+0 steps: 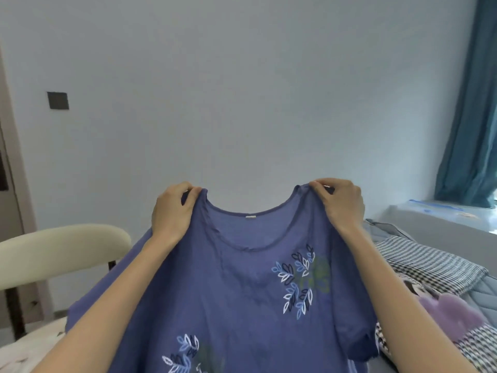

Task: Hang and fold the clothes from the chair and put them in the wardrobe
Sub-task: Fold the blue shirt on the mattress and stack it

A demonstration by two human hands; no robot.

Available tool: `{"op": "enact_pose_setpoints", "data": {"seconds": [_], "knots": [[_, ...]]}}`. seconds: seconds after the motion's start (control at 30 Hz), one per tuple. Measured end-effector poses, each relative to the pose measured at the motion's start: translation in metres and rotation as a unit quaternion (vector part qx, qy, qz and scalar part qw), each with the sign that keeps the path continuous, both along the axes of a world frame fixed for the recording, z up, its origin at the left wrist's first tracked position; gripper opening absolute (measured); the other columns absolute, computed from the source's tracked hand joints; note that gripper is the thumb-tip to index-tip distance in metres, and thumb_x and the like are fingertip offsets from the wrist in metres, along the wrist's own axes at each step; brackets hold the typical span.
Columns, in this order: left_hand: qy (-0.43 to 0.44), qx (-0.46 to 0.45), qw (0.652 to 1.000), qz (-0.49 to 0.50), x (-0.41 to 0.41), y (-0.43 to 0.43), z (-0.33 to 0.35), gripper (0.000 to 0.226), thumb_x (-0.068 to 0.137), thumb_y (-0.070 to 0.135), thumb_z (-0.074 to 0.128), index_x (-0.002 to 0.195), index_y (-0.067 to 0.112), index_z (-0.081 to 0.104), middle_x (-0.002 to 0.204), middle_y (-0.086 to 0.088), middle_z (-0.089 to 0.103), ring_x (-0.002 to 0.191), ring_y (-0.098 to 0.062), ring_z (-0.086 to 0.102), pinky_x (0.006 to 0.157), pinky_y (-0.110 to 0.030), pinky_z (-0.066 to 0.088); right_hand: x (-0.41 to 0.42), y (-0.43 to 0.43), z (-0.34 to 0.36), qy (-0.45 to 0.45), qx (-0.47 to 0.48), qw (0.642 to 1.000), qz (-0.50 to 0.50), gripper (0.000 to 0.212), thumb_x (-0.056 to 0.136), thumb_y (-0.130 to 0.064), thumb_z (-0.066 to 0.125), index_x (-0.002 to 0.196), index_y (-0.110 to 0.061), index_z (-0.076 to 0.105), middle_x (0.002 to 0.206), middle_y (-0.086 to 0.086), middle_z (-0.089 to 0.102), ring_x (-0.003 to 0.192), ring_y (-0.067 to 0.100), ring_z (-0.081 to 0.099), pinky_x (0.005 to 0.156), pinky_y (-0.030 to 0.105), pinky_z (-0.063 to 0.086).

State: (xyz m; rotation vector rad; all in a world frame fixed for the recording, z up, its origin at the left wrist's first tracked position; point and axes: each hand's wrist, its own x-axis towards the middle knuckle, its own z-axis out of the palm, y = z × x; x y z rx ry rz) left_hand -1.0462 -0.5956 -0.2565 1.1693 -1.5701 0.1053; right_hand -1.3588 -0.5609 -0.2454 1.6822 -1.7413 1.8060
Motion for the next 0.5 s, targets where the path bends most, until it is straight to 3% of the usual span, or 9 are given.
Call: {"op": "enact_pose_setpoints", "data": {"seconds": [0.27,0.4,0.5], "knots": [[-0.045,0.205,0.978,-0.009,-0.033,-0.062,-0.160,0.023,0.097,0.036,0.048,0.083,0.027,0.064,0.090,0.011,0.065,0.085,-0.015,0.058,0.068,-0.033,0.043,-0.028,-0.046,-0.143,0.017,0.222,0.974,-0.031,0.018,0.092,-0.039,0.059,0.096,-0.033,0.075,0.104,0.001,0.073,0.103,0.028,0.062,0.070,0.029,0.038],[-0.057,0.260,0.964,-0.003,-0.042,-0.086,-0.206,0.022,0.098,0.035,0.047,0.083,0.028,0.063,0.091,0.010,0.064,0.085,-0.015,0.058,0.068,-0.033,0.045,-0.037,-0.069,-0.190,0.021,0.267,0.963,-0.026,0.018,0.093,-0.034,0.059,0.096,-0.028,0.076,0.103,0.003,0.073,0.102,0.029,0.062,0.069,0.029,0.036],[-0.072,0.285,0.956,0.002,-0.049,-0.104,-0.229,0.022,0.098,0.033,0.047,0.084,0.026,0.063,0.094,0.009,0.063,0.081,-0.012,0.054,0.064,-0.028,0.038,-0.043,-0.089,-0.218,0.018,0.295,0.955,-0.031,0.018,0.094,-0.033,0.058,0.095,-0.028,0.075,0.100,0.002,0.073,0.099,0.028,0.064,0.068,0.029,0.039]]}}
